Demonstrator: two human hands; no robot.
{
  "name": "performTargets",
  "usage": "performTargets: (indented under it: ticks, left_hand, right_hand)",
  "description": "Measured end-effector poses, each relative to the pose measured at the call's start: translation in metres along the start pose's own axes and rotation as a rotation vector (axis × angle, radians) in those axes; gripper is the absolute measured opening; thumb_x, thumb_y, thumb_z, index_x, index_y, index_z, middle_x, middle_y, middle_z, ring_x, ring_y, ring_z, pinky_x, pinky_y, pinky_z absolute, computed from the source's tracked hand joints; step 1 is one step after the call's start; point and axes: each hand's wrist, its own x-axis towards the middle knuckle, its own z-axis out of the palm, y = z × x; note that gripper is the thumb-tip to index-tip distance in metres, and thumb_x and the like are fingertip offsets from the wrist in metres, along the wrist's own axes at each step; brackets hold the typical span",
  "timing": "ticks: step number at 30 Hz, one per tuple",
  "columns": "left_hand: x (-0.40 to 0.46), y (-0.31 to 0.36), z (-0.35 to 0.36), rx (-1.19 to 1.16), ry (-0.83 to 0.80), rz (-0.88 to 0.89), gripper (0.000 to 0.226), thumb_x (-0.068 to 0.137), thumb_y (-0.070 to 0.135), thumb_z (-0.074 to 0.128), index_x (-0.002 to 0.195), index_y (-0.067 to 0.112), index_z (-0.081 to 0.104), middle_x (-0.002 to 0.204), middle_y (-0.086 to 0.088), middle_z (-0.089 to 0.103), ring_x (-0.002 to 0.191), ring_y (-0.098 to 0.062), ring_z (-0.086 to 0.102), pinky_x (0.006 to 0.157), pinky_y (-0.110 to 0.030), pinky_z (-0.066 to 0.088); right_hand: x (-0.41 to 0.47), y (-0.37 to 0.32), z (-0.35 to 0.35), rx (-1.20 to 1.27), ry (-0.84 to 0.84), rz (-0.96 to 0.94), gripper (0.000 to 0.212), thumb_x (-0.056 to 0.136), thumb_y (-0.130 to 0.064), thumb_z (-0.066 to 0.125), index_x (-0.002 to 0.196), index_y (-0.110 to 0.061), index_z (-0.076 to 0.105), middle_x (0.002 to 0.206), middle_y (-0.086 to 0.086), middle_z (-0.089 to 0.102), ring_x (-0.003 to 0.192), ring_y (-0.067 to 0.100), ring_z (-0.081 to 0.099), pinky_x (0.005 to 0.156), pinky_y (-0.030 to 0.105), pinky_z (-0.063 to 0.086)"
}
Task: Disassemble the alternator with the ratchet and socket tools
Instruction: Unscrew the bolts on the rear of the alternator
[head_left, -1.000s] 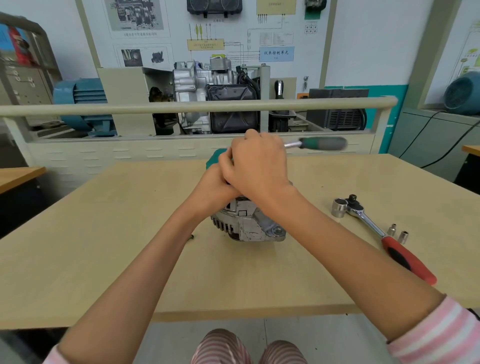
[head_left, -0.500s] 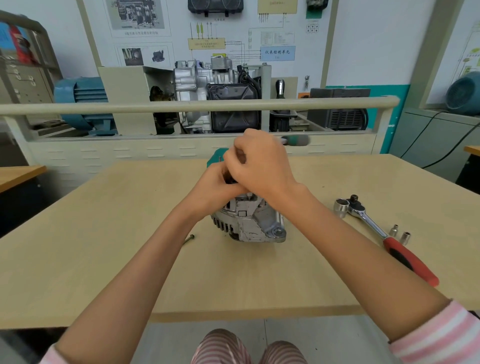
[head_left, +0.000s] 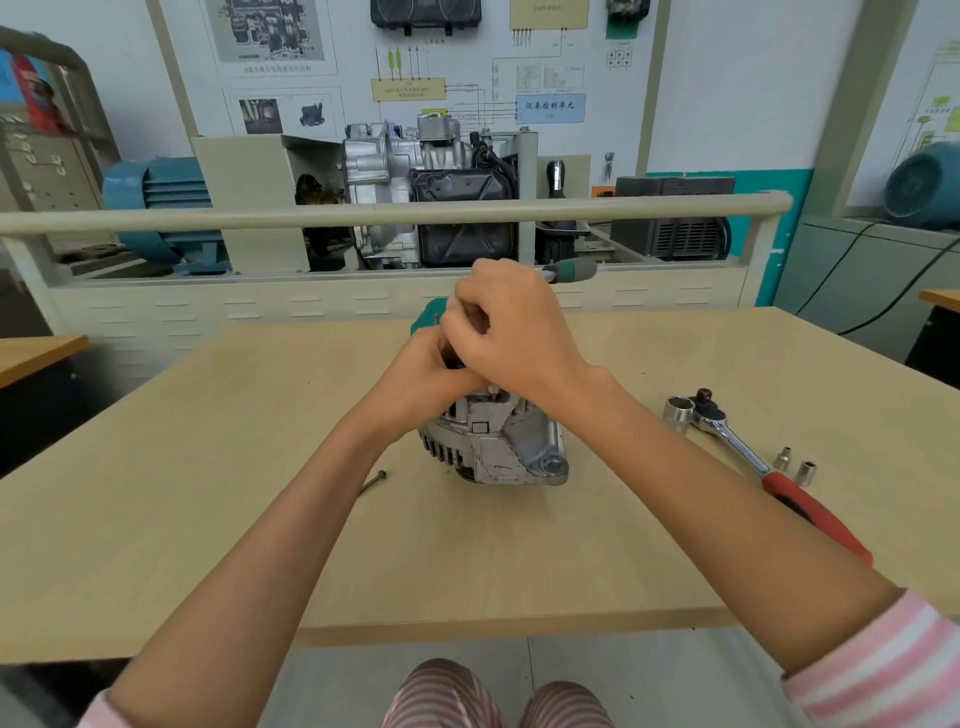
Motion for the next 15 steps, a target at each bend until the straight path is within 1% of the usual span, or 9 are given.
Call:
performTargets:
  ticks: [1,3,4,5,7,9,12,13,15]
  left_hand:
    - [0.001,0.0,0.001,0.004,0.008,0.011,0.029,0.077,-0.008,0.061,0.086,0.02,0.062,0.083,-0.008,0.07,0.077,-0.007,0.062,0.066,-0.028,0.05]
    - [0.002,0.0,0.003,0.011,0.022,0.014,0.032,0.078,-0.008,0.06,0.084,0.023,0.059,0.07,0.011,0.067,0.067,0.005,0.059,0.057,-0.016,0.048]
    - [0.002,0.0,0.004,0.015,0.024,0.007,0.031,0.078,-0.008,0.059,0.082,0.023,0.058,0.065,0.017,0.066,0.062,0.008,0.057,0.053,-0.011,0.044]
    - [0.002,0.0,0.004,0.016,0.026,-0.001,0.032,0.078,-0.008,0.059,0.081,0.024,0.058,0.062,0.02,0.065,0.06,0.01,0.056,0.051,-0.008,0.041]
    - [0.0,0.0,0.003,0.01,0.028,-0.008,0.038,0.078,-0.006,0.06,0.08,0.032,0.06,0.066,0.021,0.066,0.063,0.009,0.059,0.052,-0.01,0.044]
    - [-0.002,0.0,0.0,0.0,0.02,-0.017,0.038,0.077,-0.003,0.063,0.076,0.035,0.064,0.071,0.011,0.069,0.068,0.003,0.061,0.061,-0.019,0.049]
    - [-0.002,-0.001,-0.001,0.001,0.007,-0.018,0.025,0.079,-0.002,0.062,0.082,0.022,0.065,0.083,-0.015,0.069,0.077,-0.015,0.061,0.069,-0.038,0.049]
    - [-0.002,0.0,0.0,-0.002,0.009,-0.011,0.024,0.08,-0.003,0.062,0.085,0.02,0.064,0.089,-0.019,0.068,0.08,-0.018,0.063,0.072,-0.043,0.05]
    - [-0.001,0.0,0.0,-0.008,0.023,0.004,0.026,0.08,-0.005,0.061,0.089,0.019,0.063,0.095,-0.019,0.068,0.09,-0.024,0.065,0.077,-0.044,0.052]
  right_hand:
    - [0.0,-0.002,0.003,-0.128,-0.006,0.019,0.027,0.086,-0.021,0.05,0.061,-0.011,0.051,0.066,0.004,0.042,0.067,0.023,0.046,0.062,0.032,0.03]
    - [0.003,-0.008,0.01,-0.499,-0.032,0.144,0.031,0.089,-0.032,0.042,0.077,-0.01,0.061,0.075,0.007,0.046,0.07,0.023,0.042,0.065,0.033,0.026]
    - [0.004,-0.011,0.011,-0.612,-0.046,0.199,0.035,0.09,-0.034,0.039,0.083,-0.009,0.063,0.081,0.009,0.051,0.07,0.024,0.041,0.066,0.034,0.025]
    - [0.004,-0.013,0.012,-0.646,-0.048,0.209,0.036,0.09,-0.035,0.038,0.086,-0.009,0.063,0.086,0.01,0.054,0.072,0.025,0.043,0.066,0.034,0.024]
    - [0.003,-0.012,0.011,-0.569,-0.027,0.164,0.035,0.09,-0.034,0.038,0.085,-0.01,0.062,0.086,0.009,0.055,0.078,0.026,0.048,0.068,0.034,0.022]
    - [0.002,-0.006,0.006,-0.427,-0.021,0.115,0.03,0.09,-0.033,0.04,0.073,-0.013,0.056,0.075,0.004,0.046,0.073,0.022,0.043,0.069,0.032,0.023]
    - [0.004,-0.002,0.002,-0.198,-0.053,0.038,0.031,0.088,-0.025,0.047,0.06,-0.013,0.041,0.064,0.0,0.037,0.065,0.02,0.038,0.065,0.031,0.029]
    - [0.004,-0.001,0.001,-0.116,-0.059,0.017,0.035,0.087,-0.021,0.049,0.056,-0.014,0.036,0.061,-0.002,0.034,0.064,0.02,0.038,0.064,0.031,0.028]
    - [0.004,-0.001,-0.001,-0.029,-0.069,-0.02,0.043,0.086,-0.017,0.052,0.05,-0.019,0.027,0.057,-0.005,0.029,0.063,0.02,0.037,0.063,0.03,0.026]
